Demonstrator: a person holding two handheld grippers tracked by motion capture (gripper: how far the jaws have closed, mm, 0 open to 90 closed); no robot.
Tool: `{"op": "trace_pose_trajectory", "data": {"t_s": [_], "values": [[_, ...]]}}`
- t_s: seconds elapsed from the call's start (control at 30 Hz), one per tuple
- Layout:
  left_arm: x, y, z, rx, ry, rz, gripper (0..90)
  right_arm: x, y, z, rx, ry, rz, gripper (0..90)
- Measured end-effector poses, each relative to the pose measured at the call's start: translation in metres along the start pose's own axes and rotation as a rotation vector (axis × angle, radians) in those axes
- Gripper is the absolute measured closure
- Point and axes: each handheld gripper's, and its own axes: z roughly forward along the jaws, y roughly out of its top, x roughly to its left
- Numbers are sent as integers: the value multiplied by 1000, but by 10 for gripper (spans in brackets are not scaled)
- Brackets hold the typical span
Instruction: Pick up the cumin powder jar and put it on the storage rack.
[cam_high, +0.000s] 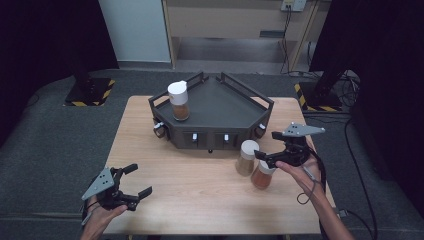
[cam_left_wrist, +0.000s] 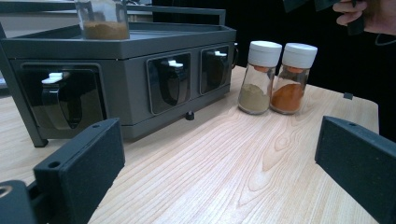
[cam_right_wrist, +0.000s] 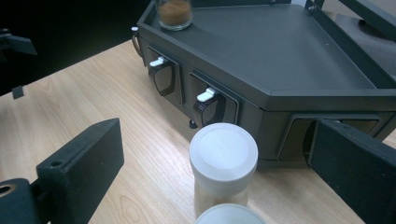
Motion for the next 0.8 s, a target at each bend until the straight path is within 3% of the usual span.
{"op": "trace_pose_trajectory", "data": {"t_s": [0.47, 0.8], "values": [[0, 0, 1, 5, -2, 4, 2, -1, 8, 29, 71, -6, -10, 40], [0, 0, 0, 5, -4, 5, 2, -2, 20, 47, 170, -18, -17, 69]]}}
